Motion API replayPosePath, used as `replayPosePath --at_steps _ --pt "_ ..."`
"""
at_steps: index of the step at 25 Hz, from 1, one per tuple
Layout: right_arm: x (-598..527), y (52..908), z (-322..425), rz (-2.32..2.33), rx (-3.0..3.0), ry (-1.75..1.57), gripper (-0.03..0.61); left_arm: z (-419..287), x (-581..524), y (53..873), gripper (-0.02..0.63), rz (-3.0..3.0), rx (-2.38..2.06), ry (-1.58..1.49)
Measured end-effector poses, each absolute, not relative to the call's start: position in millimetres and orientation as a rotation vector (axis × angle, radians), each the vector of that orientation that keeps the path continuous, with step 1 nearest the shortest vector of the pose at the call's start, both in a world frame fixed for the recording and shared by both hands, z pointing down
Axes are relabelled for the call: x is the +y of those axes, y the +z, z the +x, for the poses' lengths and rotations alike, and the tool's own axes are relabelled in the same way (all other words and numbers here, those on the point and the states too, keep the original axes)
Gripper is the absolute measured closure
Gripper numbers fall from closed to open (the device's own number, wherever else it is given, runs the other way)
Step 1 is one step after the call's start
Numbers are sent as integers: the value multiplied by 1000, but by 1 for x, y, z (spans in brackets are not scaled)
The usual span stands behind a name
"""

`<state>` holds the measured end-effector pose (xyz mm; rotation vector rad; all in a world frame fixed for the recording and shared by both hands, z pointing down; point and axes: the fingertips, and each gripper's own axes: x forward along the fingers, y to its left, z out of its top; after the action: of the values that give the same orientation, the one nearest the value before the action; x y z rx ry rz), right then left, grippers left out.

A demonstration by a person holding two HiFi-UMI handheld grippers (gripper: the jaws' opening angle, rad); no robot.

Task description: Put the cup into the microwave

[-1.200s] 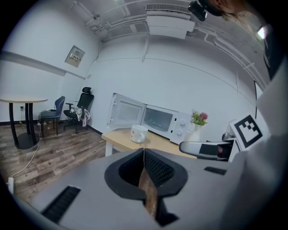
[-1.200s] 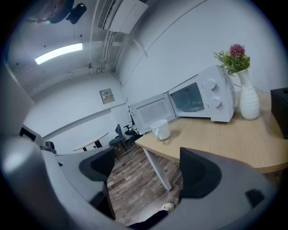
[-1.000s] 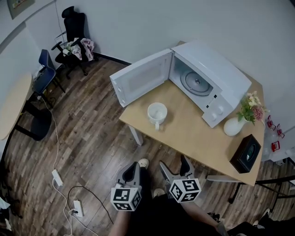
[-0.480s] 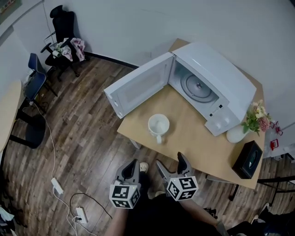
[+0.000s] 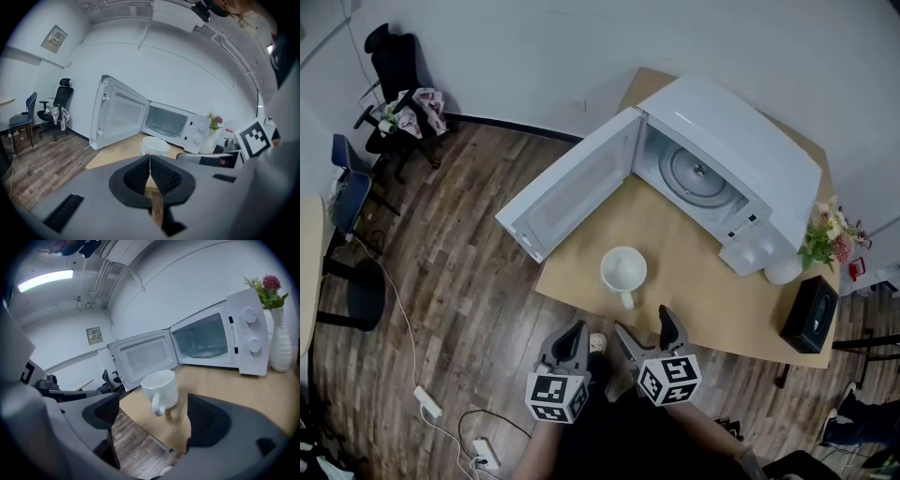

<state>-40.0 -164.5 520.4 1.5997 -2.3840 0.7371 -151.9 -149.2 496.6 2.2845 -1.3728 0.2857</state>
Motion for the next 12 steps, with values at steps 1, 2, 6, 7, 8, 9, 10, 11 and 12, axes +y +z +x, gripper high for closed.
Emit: replayPosePath --at_steps 1,2,6,7,8,9,10,11,12 --pt "-168 522 -41 1611 -2377 735 173 -153 -154 498 608 2290 -1363 291" --pt "-172 523 -42 1624 -2370 731 173 -154 -158 499 609 2296 -1353 295" --pt "-185 528 -45 1667 -2348 713 173 -159 -173 502 609 2318 -1314 312" --pt "-188 529 -46 1670 -2348 703 173 -160 -177 502 608 2323 -1306 317" --pt "-192 531 -48 1672 -2347 687 172 -161 -180 503 609 2326 -1298 321" --pt "-195 532 -49 1674 -2347 667 172 -162 -183 505 609 2328 -1289 325" --pt "-199 533 -49 1676 -2345 644 172 -162 -186 506 609 2331 -1279 328" --pt "-202 534 -50 1680 -2342 622 172 -163 -189 507 609 2334 -1271 330" --pt "-206 535 -50 1683 -2340 601 172 -163 -191 507 609 2338 -1264 332"
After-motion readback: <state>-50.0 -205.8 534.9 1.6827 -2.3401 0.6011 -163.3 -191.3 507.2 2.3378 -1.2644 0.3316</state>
